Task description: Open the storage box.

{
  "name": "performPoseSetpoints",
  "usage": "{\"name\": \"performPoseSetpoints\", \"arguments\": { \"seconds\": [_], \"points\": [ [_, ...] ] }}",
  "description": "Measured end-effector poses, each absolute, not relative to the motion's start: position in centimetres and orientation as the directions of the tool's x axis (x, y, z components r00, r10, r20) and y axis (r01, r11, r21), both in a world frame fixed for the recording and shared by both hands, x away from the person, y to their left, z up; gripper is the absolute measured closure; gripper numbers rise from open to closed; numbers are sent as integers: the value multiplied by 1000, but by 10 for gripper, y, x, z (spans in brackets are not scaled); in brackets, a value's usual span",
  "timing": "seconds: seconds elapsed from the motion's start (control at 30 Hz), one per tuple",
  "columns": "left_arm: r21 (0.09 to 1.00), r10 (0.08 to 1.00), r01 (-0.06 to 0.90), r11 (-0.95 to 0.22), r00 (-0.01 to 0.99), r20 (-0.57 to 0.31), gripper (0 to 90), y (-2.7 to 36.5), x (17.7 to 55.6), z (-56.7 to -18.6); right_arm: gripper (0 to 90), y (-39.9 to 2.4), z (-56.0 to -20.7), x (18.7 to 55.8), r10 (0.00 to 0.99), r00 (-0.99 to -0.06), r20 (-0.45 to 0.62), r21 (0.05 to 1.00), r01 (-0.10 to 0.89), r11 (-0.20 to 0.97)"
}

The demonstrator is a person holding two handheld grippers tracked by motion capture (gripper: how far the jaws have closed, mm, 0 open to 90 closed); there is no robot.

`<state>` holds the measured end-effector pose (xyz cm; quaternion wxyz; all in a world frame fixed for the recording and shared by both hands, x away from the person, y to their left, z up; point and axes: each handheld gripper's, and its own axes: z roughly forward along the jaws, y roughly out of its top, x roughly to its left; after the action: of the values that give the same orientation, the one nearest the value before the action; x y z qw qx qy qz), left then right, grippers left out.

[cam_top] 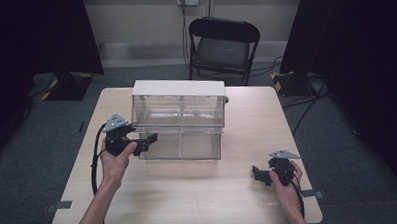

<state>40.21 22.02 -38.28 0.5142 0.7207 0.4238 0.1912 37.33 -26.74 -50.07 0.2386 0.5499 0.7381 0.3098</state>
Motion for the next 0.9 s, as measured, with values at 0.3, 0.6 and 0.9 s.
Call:
{"name": "performPoseSetpoints", "arguments": {
  "seconds": [0.3, 0.6, 0.9],
  "points": [
    [903, 808, 417, -102, 564, -170, 94, 220, 402, -383, 37, -267, -501, 373, 960, -280, -12, 720, 664, 203],
    [901, 805, 417, -123, 573, -156, 99, 222, 402, -382, 37, -267, -501, 373, 959, -282, -11, 720, 664, 203],
    [901, 805, 416, -121, 572, -157, 99, 221, 402, -382, 37, -267, -501, 373, 959, -282, -11, 720, 664, 203]
  ]
}}
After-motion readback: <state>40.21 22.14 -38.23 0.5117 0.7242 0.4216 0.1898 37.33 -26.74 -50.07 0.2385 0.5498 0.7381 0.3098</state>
